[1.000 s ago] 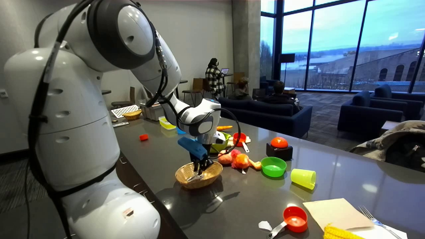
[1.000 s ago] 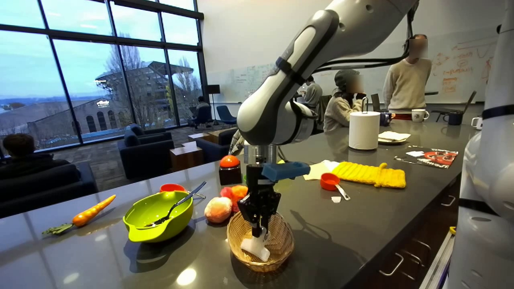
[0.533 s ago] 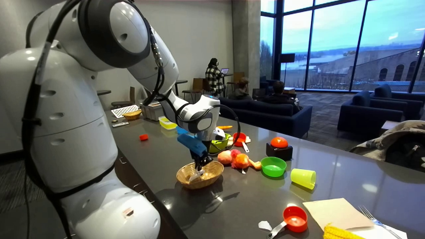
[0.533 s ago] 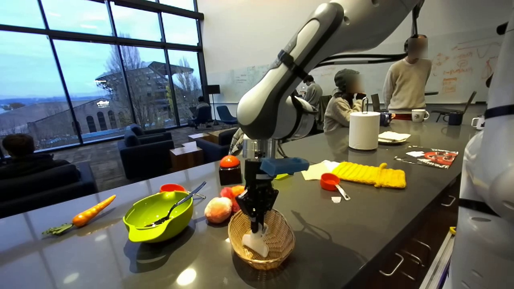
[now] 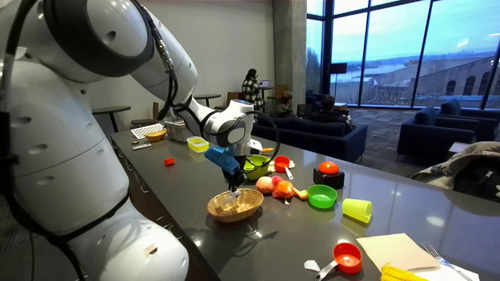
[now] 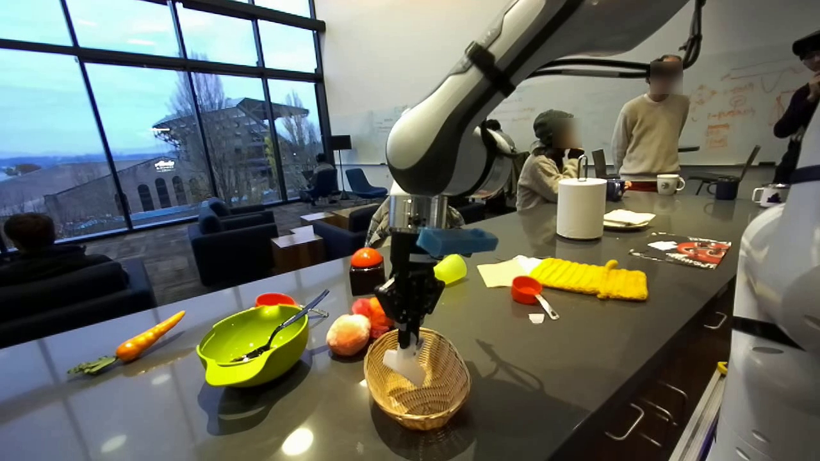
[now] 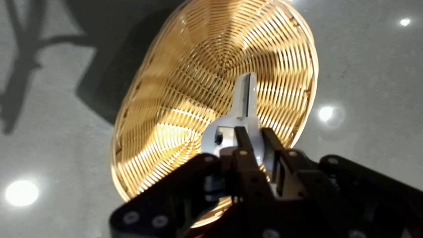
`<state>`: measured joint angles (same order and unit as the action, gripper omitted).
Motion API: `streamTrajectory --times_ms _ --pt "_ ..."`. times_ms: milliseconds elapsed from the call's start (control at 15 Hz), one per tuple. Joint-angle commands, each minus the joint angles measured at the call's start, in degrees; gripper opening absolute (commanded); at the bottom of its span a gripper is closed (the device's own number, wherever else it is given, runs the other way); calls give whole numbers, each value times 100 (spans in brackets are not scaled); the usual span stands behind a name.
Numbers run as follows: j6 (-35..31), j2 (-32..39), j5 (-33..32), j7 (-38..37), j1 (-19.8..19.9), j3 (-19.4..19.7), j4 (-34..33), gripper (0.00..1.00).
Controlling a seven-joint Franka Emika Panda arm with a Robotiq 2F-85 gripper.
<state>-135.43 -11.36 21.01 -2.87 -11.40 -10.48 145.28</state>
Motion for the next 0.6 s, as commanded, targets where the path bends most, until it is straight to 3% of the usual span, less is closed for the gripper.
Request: streamTrajectory --times_ms 0,267,533 --pt "126 -796 -565 -673 72 -93 257 4" --pt "207 -1155 -1447 -1264 285 -176 109 4" --pt "244 -1062 -2507 -1822 689 -371 -344 4"
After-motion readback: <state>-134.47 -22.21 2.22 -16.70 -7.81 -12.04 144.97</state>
